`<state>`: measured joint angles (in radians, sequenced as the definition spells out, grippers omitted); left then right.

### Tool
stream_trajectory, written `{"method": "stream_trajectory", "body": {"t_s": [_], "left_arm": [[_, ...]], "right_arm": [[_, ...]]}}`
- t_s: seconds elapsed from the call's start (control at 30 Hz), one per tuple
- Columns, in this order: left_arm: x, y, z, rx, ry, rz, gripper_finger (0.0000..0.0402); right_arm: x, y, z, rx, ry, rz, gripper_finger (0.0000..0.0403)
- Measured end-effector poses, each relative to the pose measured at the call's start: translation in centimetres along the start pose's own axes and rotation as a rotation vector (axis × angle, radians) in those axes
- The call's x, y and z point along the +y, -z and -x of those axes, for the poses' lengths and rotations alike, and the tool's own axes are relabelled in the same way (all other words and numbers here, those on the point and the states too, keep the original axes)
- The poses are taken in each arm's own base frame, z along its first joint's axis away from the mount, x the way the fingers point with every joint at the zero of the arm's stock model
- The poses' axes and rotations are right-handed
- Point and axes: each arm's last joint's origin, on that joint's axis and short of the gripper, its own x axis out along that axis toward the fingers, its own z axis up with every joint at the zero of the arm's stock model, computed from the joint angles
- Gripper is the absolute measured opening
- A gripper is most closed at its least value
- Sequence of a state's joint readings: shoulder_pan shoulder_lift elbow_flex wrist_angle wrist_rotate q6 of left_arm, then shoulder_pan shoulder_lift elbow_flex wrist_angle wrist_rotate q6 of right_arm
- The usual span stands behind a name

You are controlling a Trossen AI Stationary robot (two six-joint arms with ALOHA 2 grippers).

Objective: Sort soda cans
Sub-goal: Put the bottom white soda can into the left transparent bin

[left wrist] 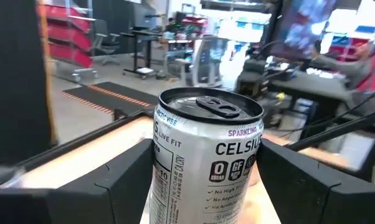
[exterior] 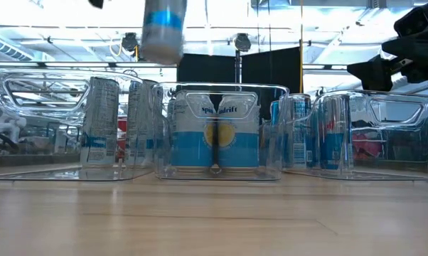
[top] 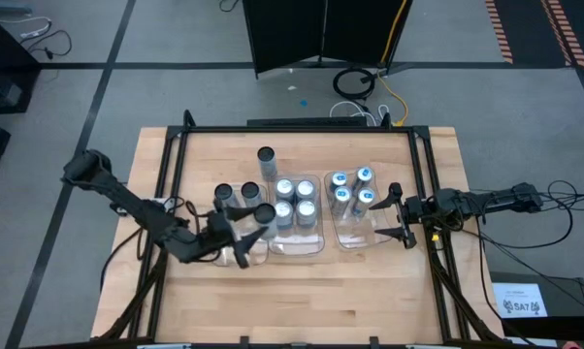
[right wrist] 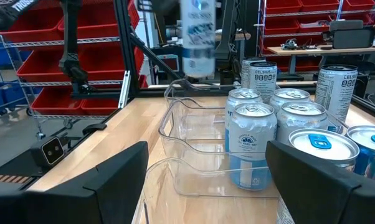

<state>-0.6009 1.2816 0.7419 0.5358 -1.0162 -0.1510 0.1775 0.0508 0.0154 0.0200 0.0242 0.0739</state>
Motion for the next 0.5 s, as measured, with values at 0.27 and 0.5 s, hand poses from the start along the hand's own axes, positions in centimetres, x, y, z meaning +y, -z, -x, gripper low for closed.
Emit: {"method": "stream_trajectory", "body": {"t_s": [0.27,0.5], "left_arm": [[2.5,4.2,1.7,0.046,-0.088,0.021,0.0279],[3.6,6.0,2.0,0.056,-0.135,0.034,0.0279]], "right_arm": [[0.0,0.0,0.0,-0.001,0.000,0.000,0.0318],[0.0,0.0,0.0,-0.002,0.000,0.000,0.0318]]}}
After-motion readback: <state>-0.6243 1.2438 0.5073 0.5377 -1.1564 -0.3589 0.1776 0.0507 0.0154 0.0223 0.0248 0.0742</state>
